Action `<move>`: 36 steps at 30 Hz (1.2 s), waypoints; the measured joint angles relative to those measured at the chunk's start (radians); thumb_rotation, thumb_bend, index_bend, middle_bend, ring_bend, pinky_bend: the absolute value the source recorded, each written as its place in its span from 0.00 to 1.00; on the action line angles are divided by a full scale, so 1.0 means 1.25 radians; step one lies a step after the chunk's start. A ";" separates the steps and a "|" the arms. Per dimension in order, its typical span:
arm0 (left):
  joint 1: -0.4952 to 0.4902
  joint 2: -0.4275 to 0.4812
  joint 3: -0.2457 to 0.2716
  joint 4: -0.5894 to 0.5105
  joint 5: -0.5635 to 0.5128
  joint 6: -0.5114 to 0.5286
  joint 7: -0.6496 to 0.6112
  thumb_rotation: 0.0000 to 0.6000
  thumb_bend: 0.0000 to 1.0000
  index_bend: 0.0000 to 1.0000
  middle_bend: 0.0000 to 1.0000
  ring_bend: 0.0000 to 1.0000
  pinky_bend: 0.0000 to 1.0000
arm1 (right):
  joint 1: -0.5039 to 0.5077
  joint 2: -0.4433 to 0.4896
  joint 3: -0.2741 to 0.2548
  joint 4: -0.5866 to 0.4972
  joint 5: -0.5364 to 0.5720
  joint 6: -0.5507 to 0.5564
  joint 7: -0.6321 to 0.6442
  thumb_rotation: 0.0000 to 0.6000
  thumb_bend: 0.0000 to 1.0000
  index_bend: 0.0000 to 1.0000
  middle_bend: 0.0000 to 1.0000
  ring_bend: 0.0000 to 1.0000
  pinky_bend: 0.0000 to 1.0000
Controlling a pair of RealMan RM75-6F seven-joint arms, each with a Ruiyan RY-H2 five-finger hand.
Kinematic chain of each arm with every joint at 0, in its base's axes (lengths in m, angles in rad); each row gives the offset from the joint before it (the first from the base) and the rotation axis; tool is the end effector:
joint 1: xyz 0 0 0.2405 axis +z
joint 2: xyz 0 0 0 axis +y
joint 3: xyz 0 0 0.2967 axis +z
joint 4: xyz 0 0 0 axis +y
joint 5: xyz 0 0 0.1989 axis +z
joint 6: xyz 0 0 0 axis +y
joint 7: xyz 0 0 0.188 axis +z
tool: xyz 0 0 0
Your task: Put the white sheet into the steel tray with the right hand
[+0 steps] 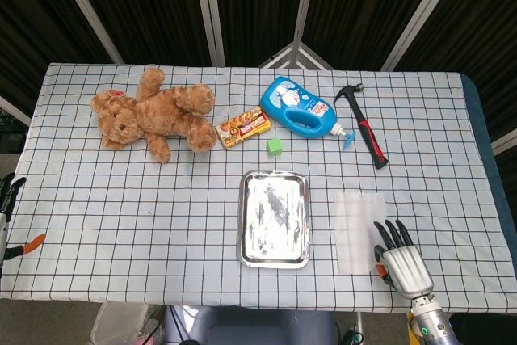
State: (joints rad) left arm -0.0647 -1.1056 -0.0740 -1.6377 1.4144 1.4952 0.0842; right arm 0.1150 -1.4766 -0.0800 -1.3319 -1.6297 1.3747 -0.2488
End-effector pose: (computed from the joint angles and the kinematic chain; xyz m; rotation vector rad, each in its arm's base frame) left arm -0.3546 0.2239 0.2013 -1.3063 -0.8740 -0.8173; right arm -0.3421 -0.2056 0.0284 1.7382 -0.8217 0.7405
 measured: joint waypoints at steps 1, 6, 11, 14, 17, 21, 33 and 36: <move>0.000 0.000 0.000 0.000 0.000 0.000 0.000 1.00 0.00 0.00 0.00 0.00 0.00 | 0.000 0.000 0.000 0.000 -0.001 0.001 0.002 1.00 0.50 0.61 0.13 0.00 0.00; 0.000 0.000 -0.001 0.000 0.000 0.000 -0.001 1.00 0.00 0.00 0.00 0.00 0.00 | 0.002 0.005 0.001 -0.013 -0.011 0.011 0.019 1.00 0.50 0.61 0.13 0.00 0.00; 0.000 0.001 0.000 0.000 0.001 0.000 -0.001 1.00 0.00 0.00 0.00 0.00 0.00 | 0.013 0.018 0.010 -0.050 -0.045 0.043 0.035 1.00 0.51 0.63 0.15 0.00 0.00; 0.000 0.000 0.001 0.000 0.003 0.001 -0.001 1.00 0.00 0.00 0.00 0.00 0.00 | 0.024 0.030 0.023 -0.087 -0.067 0.063 0.040 1.00 0.51 0.63 0.15 0.00 0.00; 0.000 0.000 0.001 0.000 0.002 0.001 0.001 1.00 0.00 0.00 0.00 0.00 0.00 | 0.042 0.044 0.039 -0.131 -0.090 0.075 0.038 1.00 0.51 0.63 0.15 0.00 0.00; 0.000 0.000 -0.001 0.001 -0.001 0.000 -0.001 1.00 0.00 0.00 0.00 0.00 0.00 | 0.080 0.060 0.064 -0.212 -0.132 0.076 0.025 1.00 0.51 0.63 0.15 0.00 0.00; -0.001 0.002 0.000 0.000 -0.001 -0.004 -0.007 1.00 0.00 0.00 0.00 0.00 0.00 | 0.170 0.006 0.069 -0.256 -0.256 0.052 0.055 1.00 0.51 0.64 0.15 0.00 0.00; -0.002 0.002 0.000 0.000 -0.001 -0.006 -0.008 1.00 0.00 0.00 0.00 0.00 0.00 | 0.175 -0.020 0.062 -0.230 -0.254 0.050 0.086 1.00 0.51 0.64 0.15 0.00 0.00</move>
State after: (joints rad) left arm -0.0677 -1.1029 -0.0737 -1.6381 1.4130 1.4875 0.0742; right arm 0.3336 -1.5012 -0.0030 -1.6200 -1.9476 1.4371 -0.1413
